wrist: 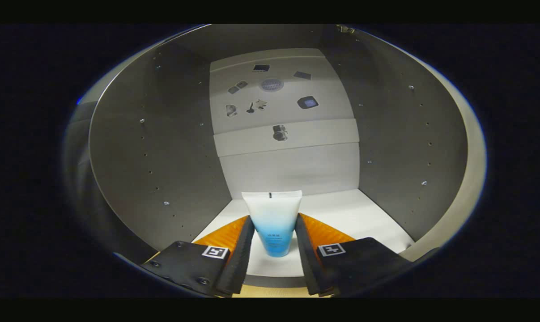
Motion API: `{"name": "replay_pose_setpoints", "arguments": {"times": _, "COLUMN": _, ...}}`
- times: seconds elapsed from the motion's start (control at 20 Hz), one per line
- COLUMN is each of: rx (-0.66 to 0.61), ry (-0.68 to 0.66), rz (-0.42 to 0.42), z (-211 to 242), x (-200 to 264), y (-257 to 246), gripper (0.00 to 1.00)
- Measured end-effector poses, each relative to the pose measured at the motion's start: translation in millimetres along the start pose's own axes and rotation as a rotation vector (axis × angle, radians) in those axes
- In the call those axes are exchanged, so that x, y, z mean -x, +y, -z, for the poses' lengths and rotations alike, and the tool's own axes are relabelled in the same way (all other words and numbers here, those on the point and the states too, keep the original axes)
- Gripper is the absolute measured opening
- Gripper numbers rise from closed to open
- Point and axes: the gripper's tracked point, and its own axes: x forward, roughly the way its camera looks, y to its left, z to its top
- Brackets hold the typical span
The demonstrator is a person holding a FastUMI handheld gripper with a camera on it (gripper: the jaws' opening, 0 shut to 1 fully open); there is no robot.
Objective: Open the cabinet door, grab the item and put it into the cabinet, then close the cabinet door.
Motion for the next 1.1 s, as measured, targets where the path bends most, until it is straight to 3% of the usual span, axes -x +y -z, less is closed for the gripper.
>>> {"name": "replay_pose_setpoints", "arguments": {"times": 0.25, "rx": 0.015, "ry": -0.010, "rz": -0.002, "z": 1.8, "x": -1.8, "y": 4.8, "gripper": 0.61}}
{"name": "replay_pose_setpoints", "arguments": {"times": 0.35, "rx": 0.026, "ry": -0.035, "rz": 0.002, "z": -4.6, "x": 2.7, "y": 6.7, "gripper": 0.71}}
{"name": "replay_pose_setpoints", "arguments": {"times": 0.4, "rx": 0.035, "ry": -0.044, "rz": 0.011, "z": -7.2, "x": 5.6, "y": 5.7, "gripper": 0.81}}
{"name": "replay_pose_setpoints", "arguments": {"times": 0.6, "rx": 0.040, "ry": -0.075, "rz": 0.003, "z": -21.8, "x": 31.8, "y": 9.4, "gripper": 0.91}}
{"name": "replay_pose_setpoints", "arguments": {"times": 0.85, "rx": 0.039, "ry": -0.084, "rz": -0.099, "z": -36.8, "x": 100.5, "y": 39.8, "gripper": 0.97}}
{"name": "replay_pose_setpoints", "arguments": {"times": 1.1, "rx": 0.085, "ry": -0.156, "rz": -0.174, "z": -55.3, "x": 198.3, "y": 73.9, "gripper": 0.98}}
